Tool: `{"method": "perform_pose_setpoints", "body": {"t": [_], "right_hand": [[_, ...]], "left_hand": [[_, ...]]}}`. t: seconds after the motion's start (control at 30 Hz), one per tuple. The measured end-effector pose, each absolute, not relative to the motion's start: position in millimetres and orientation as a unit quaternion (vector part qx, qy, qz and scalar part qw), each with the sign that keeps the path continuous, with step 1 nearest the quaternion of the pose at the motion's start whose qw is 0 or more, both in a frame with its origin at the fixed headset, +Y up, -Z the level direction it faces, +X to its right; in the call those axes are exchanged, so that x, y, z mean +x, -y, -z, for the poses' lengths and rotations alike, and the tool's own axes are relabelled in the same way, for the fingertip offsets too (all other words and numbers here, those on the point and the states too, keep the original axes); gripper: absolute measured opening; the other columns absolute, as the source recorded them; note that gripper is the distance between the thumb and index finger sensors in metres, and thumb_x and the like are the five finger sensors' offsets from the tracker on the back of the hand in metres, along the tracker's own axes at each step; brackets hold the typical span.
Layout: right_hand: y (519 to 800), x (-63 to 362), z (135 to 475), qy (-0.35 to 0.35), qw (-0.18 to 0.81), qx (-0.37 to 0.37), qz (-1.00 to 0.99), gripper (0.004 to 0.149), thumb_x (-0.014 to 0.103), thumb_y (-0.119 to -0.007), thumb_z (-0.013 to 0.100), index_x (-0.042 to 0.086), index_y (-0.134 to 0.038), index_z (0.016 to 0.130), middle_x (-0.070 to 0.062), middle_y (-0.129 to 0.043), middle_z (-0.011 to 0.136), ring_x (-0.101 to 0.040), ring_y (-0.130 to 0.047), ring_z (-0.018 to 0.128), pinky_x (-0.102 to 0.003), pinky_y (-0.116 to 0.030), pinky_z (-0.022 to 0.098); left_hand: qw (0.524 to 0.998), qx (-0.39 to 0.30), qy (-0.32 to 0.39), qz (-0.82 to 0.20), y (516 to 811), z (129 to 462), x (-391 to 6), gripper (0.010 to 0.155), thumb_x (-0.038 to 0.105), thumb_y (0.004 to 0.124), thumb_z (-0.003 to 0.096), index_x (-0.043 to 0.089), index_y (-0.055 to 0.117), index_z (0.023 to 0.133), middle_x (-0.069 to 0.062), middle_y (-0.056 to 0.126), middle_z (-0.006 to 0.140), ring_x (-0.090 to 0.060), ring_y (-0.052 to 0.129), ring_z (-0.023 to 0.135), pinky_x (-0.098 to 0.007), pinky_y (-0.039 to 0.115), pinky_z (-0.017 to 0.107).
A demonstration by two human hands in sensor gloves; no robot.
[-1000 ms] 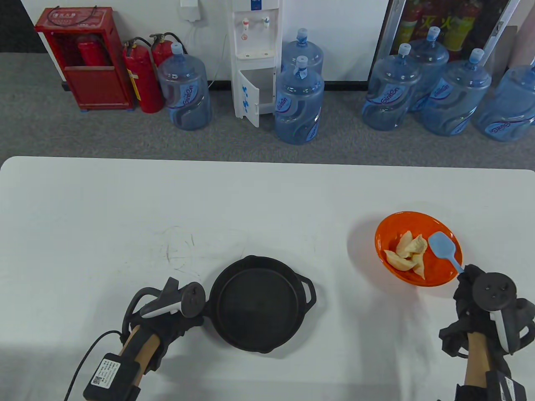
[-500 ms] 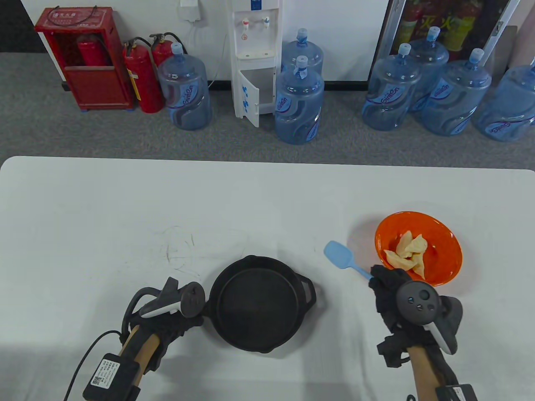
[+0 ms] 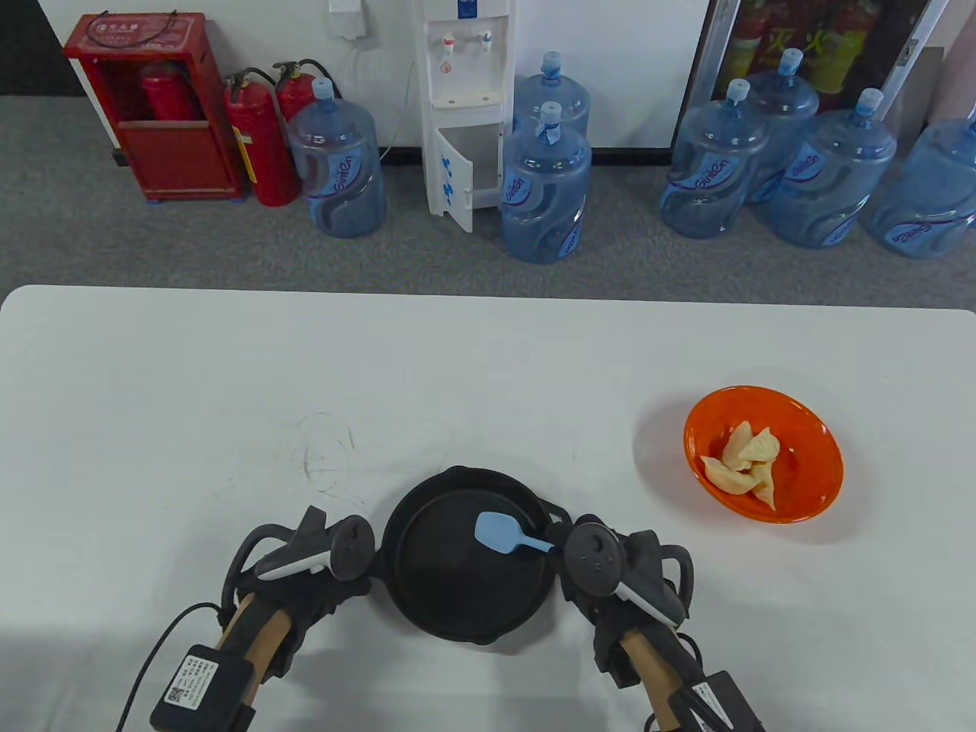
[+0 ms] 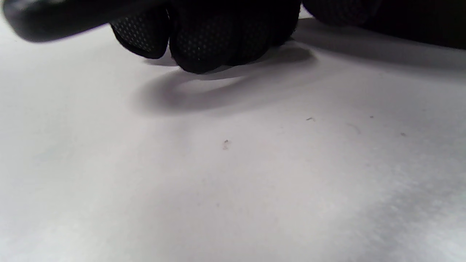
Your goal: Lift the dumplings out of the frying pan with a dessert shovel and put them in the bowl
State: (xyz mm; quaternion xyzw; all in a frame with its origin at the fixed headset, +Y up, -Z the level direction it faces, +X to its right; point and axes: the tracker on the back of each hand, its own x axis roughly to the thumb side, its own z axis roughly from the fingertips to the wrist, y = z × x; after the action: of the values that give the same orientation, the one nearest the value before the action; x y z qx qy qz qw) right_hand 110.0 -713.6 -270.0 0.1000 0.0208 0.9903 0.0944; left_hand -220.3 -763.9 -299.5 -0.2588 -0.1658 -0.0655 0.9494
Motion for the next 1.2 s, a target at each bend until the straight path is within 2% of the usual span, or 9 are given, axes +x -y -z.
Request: {"method": "perform_pose_setpoints", "body": {"t": [0.1, 0.2, 0.3, 0.4, 0.9, 1.2], "right_hand": [[718, 97, 270, -0.018, 0.067, 0.116, -0.991, 0.042, 0.041, -0.079, 0.062, 0.025, -0.082, 0.101, -0.008, -0.086, 0.094, -0.013, -0.094, 0.053, -0.045, -0.084, 0.051], [726, 81, 267, -0.016, -0.014, 0.141, -0.99, 0.043, 0.042, -0.08, 0.061, 0.027, -0.081, 0.102, -0.007, -0.083, 0.098, -0.018, -0.093, 0.067, -0.048, -0.081, 0.058], [729, 67, 263, 0.033, -0.074, 0.163, -0.983, 0.042, 0.042, -0.079, 0.061, 0.027, -0.082, 0.1, -0.004, -0.085, 0.097, -0.018, -0.094, 0.069, -0.049, -0.08, 0.06], [731, 57, 261, 0.048, -0.101, 0.179, -0.977, 0.042, 0.041, -0.079, 0.06, 0.028, -0.083, 0.099, -0.002, -0.086, 0.096, -0.019, -0.093, 0.071, -0.049, -0.079, 0.063], [741, 43, 264, 0.048, -0.114, 0.194, -0.973, 0.041, 0.043, -0.08, 0.059, 0.028, -0.085, 0.096, 0.0, -0.091, 0.092, -0.021, -0.09, 0.072, -0.052, -0.074, 0.068], [742, 40, 263, 0.041, -0.108, 0.198, -0.973, 0.044, 0.045, -0.079, 0.06, 0.026, -0.083, 0.099, -0.001, -0.089, 0.094, -0.021, -0.089, 0.074, -0.054, -0.071, 0.07]], "left_hand": [[0.949, -0.259, 0.166, 0.067, 764, 299, -220, 0.055, 0.052, 0.063, 0.0506, 0.029, 0.057, 0.101, 0.005, 0.076, 0.086, -0.016, 0.088, 0.071, -0.05, 0.07, 0.073], [0.949, -0.259, 0.166, 0.067, 764, 299, -220, 0.055, 0.052, 0.063, 0.0506, 0.029, 0.057, 0.101, 0.005, 0.077, 0.086, -0.016, 0.088, 0.071, -0.05, 0.07, 0.073], [0.949, -0.259, 0.166, 0.067, 764, 299, -220, 0.055, 0.052, 0.063, 0.0507, 0.028, 0.057, 0.101, 0.005, 0.077, 0.086, -0.016, 0.088, 0.071, -0.05, 0.07, 0.073], [0.949, -0.258, 0.166, 0.069, 764, 299, -220, 0.055, 0.052, 0.063, 0.0506, 0.029, 0.057, 0.101, 0.005, 0.077, 0.086, -0.016, 0.088, 0.071, -0.05, 0.07, 0.073], [0.949, -0.257, 0.166, 0.069, 764, 299, -219, 0.055, 0.051, 0.063, 0.0506, 0.028, 0.057, 0.1, 0.005, 0.077, 0.085, -0.016, 0.088, 0.071, -0.05, 0.07, 0.073], [0.95, -0.256, 0.167, 0.065, 764, 299, -220, 0.056, 0.053, 0.062, 0.0504, 0.029, 0.057, 0.101, 0.005, 0.076, 0.086, -0.017, 0.088, 0.072, -0.051, 0.069, 0.073]]}}
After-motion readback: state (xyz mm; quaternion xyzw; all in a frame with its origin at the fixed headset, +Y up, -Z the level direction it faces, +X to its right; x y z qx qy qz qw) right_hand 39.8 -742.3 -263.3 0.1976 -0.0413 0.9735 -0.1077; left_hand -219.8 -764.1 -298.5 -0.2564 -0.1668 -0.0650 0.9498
